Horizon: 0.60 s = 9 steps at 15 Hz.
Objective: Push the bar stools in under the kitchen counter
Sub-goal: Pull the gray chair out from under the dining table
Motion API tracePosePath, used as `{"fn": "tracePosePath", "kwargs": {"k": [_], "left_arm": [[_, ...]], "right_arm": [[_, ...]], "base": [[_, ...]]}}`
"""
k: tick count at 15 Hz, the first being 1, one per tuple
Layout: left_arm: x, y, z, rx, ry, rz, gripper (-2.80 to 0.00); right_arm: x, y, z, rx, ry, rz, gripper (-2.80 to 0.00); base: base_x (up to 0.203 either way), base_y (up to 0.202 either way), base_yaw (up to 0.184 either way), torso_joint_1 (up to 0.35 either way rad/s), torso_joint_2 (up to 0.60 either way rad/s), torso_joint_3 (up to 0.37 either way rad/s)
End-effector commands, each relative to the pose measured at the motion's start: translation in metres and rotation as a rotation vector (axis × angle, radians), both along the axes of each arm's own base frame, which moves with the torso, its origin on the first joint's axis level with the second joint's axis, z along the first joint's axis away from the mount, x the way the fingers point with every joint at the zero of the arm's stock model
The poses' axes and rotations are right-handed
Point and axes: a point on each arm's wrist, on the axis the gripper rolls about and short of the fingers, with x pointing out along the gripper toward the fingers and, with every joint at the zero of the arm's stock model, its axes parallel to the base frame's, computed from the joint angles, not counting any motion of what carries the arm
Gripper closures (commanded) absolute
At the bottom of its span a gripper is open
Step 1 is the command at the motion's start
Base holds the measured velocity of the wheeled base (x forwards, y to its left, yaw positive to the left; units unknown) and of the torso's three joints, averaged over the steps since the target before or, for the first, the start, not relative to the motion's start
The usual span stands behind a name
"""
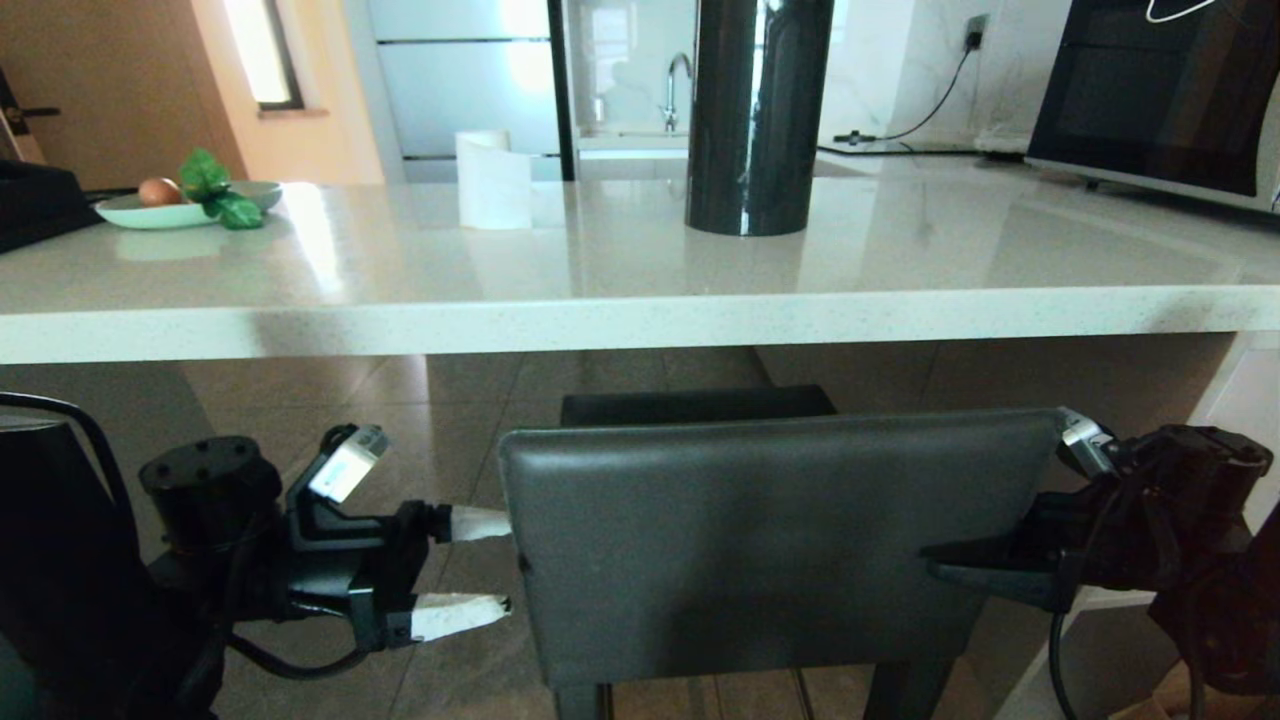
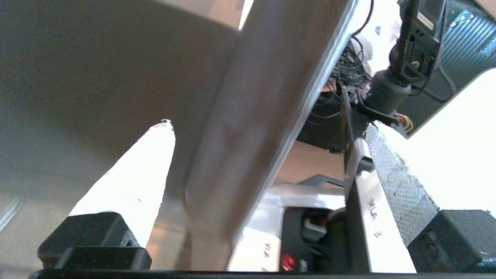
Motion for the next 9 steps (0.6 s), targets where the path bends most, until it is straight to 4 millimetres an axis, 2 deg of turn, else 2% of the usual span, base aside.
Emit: {"fn": "tracePosePath", "kwargs": {"k": [1, 3, 9], "left_arm": [[0.006, -0.017, 0.003, -0.005, -0.03, -0.042, -2.8], [0.007, -0.025, -0.002, 0.0, -0.016, -0.032, -2.8], [0.007, -0.027, -0.005, 0.003, -0.016, -0.035, -2.8]], "right_arm": [[-0.001, 0.003, 0.001, 0.0, -0.009, 0.015, -2.8], [0.0, 0.005, 0.001, 0.0, -0.006, 0.017, -2.8], [0.004, 0.014, -0.003, -0.003, 0.0, 0.02, -2.8]], "base": [[0.0, 0.0, 0.0, 0.0, 0.0, 0.0], [0.0, 0.0, 0.0, 0.0, 0.0, 0.0], [0.0, 0.0, 0.0, 0.0, 0.0, 0.0]]}}
